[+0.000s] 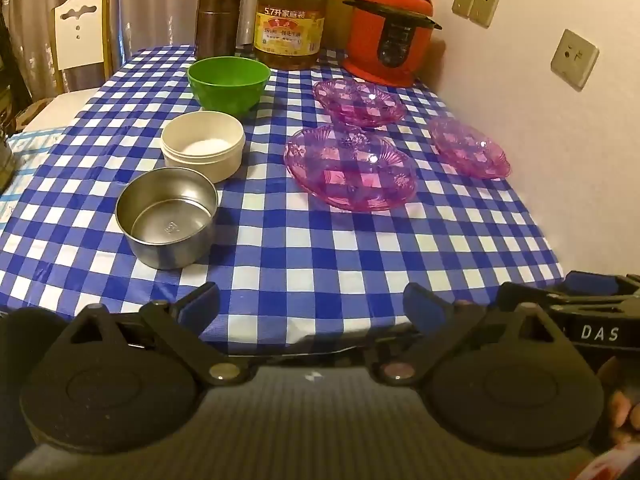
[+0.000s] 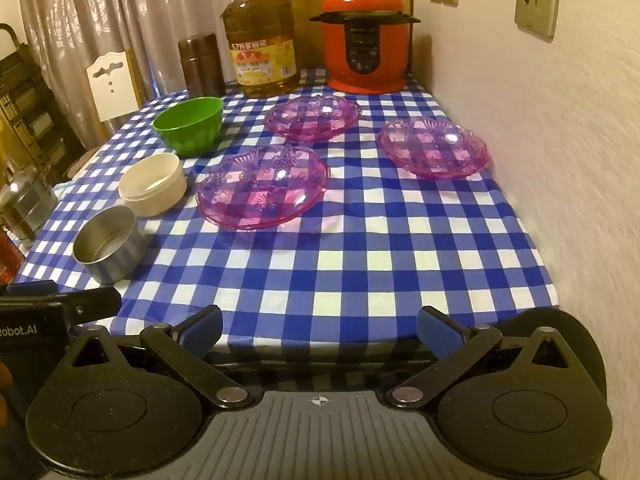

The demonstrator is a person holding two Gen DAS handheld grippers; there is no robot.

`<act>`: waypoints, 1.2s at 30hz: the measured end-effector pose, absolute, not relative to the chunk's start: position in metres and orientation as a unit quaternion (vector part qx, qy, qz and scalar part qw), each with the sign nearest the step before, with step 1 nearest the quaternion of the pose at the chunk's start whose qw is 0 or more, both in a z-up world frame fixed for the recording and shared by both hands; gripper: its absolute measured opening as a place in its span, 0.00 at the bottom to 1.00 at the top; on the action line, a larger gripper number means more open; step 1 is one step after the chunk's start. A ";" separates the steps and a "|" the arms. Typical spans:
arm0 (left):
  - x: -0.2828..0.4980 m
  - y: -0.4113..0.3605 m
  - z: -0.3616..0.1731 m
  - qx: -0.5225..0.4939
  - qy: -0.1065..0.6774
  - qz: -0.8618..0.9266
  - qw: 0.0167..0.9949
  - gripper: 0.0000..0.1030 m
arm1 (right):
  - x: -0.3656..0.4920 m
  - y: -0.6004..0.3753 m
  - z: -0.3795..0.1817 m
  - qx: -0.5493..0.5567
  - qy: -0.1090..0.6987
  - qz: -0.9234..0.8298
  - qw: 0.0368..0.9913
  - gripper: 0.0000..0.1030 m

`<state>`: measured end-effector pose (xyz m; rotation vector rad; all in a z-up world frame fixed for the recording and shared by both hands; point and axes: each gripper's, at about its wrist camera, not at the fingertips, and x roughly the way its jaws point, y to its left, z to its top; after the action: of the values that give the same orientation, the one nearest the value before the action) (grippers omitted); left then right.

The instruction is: Organize plates and bowls

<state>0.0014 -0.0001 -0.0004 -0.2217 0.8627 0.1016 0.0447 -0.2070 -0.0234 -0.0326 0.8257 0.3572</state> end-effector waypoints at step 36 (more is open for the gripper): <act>-0.002 -0.004 0.002 -0.106 0.410 0.044 0.905 0.93 | 0.046 -0.207 -0.022 -0.017 0.393 0.170 0.903 1.00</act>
<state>-0.0023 -0.0036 0.0015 -0.2185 0.8461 0.0917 0.0460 -0.2069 -0.0218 -0.0360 0.8129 0.3519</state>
